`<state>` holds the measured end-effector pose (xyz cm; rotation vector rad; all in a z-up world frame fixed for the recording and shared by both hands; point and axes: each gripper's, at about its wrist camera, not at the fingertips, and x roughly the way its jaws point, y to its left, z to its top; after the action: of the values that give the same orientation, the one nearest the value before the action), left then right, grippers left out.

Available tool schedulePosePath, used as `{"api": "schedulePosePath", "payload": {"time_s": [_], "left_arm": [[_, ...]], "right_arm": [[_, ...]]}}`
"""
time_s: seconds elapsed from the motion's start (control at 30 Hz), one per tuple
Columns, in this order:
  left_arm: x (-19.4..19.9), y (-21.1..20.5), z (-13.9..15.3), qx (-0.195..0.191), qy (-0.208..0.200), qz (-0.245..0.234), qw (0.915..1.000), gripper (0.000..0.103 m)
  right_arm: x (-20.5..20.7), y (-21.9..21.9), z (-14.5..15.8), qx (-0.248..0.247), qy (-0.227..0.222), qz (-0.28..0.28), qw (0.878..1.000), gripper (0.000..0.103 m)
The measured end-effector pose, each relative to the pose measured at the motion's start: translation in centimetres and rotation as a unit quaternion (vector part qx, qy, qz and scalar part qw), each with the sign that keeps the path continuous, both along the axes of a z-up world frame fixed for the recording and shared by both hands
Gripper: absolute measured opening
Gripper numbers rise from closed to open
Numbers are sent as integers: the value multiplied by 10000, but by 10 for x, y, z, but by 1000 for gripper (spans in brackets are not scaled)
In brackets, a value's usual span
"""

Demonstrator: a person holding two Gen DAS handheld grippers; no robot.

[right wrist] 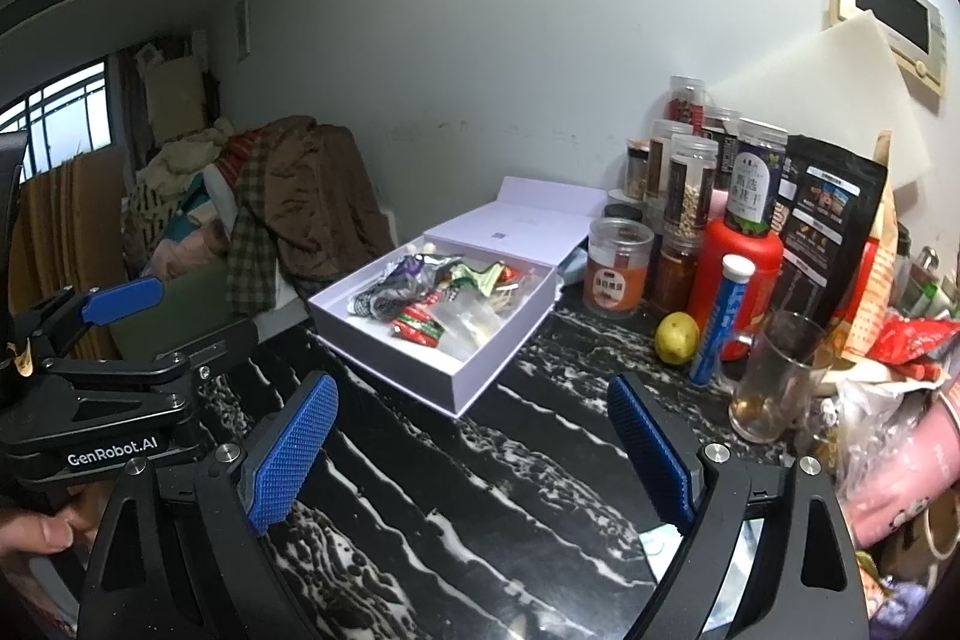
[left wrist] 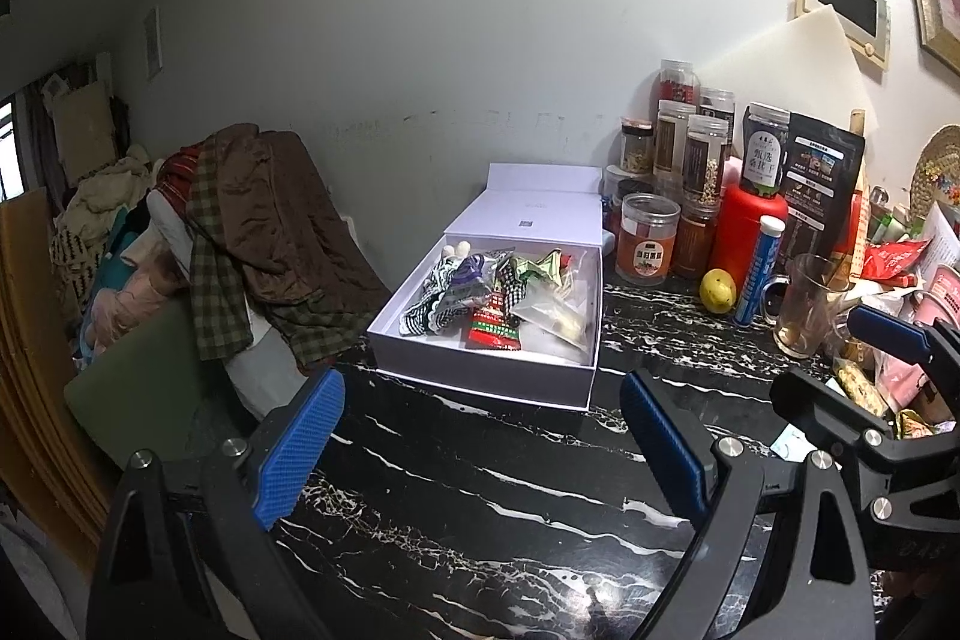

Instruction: Organize soft objects

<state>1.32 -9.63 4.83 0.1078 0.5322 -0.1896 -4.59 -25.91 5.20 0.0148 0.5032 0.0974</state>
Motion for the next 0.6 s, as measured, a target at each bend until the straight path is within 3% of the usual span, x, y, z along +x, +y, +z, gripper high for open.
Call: {"api": "schedulePosePath", "payload": {"time_s": [0.6], "left_arm": [[6, -5, -6, 102, 139, -31, 9998, 95]], "right_arm": [[12, -5, -10, 13, 218, -59, 9997, 92]]}}
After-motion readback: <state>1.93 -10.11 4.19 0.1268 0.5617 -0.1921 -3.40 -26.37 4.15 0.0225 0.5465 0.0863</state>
